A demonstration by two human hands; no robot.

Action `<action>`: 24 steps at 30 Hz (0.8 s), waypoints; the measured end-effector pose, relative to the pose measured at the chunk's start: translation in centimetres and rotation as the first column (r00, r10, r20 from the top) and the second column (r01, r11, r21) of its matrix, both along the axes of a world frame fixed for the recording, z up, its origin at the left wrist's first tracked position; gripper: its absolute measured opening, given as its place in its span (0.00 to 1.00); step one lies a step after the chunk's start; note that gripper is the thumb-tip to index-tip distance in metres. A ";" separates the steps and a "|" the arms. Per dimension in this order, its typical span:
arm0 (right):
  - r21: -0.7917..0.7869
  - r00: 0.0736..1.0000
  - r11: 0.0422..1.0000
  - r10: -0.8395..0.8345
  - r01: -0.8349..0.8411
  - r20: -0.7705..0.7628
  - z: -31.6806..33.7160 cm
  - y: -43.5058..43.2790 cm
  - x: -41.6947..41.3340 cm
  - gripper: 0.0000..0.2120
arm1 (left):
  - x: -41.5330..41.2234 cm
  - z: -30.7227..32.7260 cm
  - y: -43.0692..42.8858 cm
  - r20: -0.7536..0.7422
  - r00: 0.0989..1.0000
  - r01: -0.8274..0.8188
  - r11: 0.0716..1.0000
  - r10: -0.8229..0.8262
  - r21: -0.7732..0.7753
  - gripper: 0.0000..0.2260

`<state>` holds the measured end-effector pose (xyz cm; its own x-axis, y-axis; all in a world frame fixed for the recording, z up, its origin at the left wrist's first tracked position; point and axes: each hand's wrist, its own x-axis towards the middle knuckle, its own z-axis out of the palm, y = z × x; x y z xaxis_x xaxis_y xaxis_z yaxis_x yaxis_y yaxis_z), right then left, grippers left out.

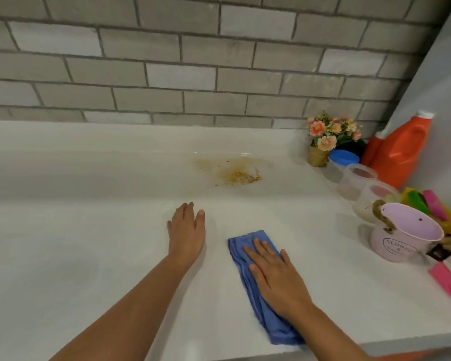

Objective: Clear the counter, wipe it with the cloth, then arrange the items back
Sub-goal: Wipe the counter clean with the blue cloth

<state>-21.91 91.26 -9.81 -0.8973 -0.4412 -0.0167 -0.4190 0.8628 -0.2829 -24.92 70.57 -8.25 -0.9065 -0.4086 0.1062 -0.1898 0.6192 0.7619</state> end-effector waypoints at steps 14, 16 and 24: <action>0.120 0.979 0.976 -0.192 0.183 0.066 0.9 2.6 -16.0 0.30 | -10.5 0.0 -0.9 -0.045 0.998 -0.049 0.999 0.049 0.007 0.22; 0.078 0.975 0.974 -0.218 0.215 0.042 0.6 3.9 -16.1 0.26 | -12.2 0.4 -1.7 -0.070 0.994 -0.086 0.996 0.085 -0.013 0.21; 0.053 0.785 0.783 -0.620 0.619 -0.008 0.4 4.0 -27.3 0.25 | -16.1 -1.8 -4.6 -0.035 0.987 -0.161 0.979 0.157 -0.122 0.22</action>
